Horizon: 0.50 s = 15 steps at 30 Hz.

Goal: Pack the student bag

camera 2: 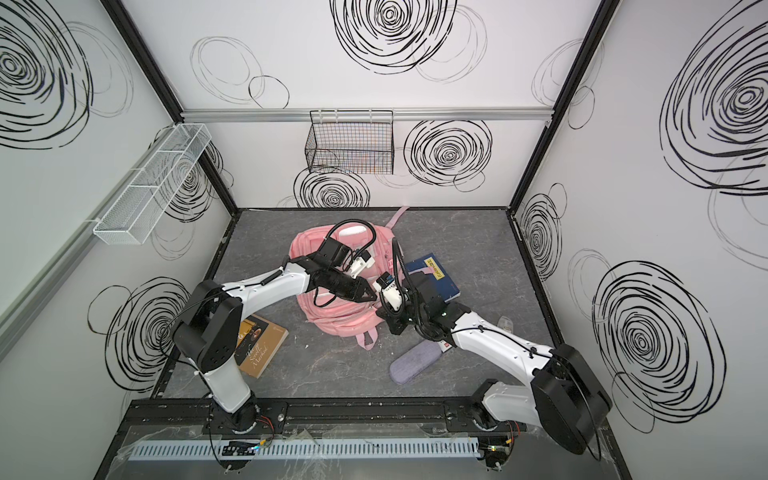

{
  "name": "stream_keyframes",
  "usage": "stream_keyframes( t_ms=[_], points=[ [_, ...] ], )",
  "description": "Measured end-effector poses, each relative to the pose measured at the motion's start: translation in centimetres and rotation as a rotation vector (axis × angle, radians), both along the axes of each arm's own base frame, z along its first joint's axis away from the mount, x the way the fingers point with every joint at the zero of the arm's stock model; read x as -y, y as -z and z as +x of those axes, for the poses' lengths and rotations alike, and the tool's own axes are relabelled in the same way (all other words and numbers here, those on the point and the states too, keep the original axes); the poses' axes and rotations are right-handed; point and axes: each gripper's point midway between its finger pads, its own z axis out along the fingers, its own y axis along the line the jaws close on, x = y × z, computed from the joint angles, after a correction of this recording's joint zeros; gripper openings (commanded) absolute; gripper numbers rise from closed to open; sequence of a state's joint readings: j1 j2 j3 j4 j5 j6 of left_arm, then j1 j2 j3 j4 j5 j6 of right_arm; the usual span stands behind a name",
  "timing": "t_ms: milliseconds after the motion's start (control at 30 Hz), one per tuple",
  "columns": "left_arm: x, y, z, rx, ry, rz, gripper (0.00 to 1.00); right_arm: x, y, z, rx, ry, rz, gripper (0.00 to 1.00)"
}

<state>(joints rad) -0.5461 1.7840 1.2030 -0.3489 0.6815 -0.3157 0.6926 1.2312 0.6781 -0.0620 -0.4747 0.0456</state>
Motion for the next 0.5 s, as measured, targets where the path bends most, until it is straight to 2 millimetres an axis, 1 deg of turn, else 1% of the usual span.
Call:
stream_keyframes(
  t_ms=[67, 167, 233, 400, 500],
  points=[
    [0.1, -0.1, 0.1, -0.005, -0.008, -0.007, 0.01, 0.1, 0.0, 0.1, 0.004, 0.003, -0.003, 0.0],
    [-0.1, -0.6, 0.5, -0.009, -0.03, -0.021, 0.0, 0.1, 0.0, 0.2, 0.01, 0.007, -0.007, 0.0],
    [-0.3, -1.2, 1.0, -0.004, -0.052, -0.034, 0.0, 0.2, -0.2, 0.2, 0.016, 0.009, -0.006, 0.0],
    [-0.5, -4.2, 2.2, 0.035, -0.114, -0.098, 0.0, 0.1, -1.4, 0.7, 0.057, 0.023, 0.008, 0.0],
    [-0.4, -6.0, 2.9, 0.057, -0.154, -0.148, 0.0, -0.3, -2.2, 0.7, 0.083, 0.019, 0.022, 0.0]
  ],
)
